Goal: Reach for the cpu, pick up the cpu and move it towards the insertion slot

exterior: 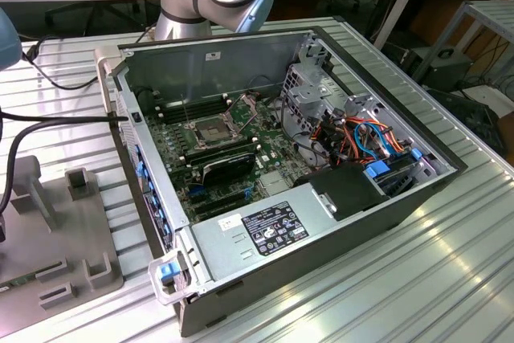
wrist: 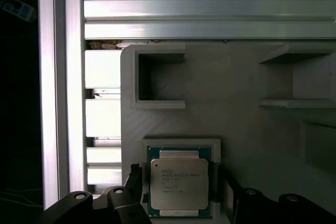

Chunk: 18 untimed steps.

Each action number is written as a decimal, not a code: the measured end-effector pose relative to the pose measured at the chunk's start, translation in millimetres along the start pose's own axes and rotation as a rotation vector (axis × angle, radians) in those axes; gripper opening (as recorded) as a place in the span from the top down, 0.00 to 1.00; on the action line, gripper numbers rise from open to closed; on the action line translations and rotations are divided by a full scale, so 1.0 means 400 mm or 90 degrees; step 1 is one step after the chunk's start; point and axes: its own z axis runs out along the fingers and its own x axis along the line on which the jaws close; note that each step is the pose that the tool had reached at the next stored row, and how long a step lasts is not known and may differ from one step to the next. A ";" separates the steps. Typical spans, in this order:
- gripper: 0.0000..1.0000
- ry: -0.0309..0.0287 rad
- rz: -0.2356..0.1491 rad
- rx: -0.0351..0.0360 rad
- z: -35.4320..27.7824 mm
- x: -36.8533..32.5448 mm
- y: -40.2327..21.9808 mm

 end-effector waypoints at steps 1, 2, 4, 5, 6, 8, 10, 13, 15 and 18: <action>0.32 0.0000 0.000 0.0000 0.000 0.000 0.000; 0.32 0.0000 0.000 0.0000 0.000 0.000 0.001; 0.32 0.0000 0.000 0.0000 0.000 0.000 0.001; 0.32 -0.0001 0.000 0.0000 0.000 0.000 0.001; 0.32 0.0000 0.000 0.0000 0.000 0.000 0.003; 0.32 0.0000 0.000 0.0000 0.000 -0.001 0.005; 0.32 0.0000 0.001 0.0000 0.000 -0.001 0.005; 0.32 0.0000 0.003 0.0000 0.000 -0.002 0.005; 0.32 0.0001 0.003 0.0000 0.000 -0.002 0.005; 0.41 0.0001 0.003 0.0000 0.000 -0.002 0.005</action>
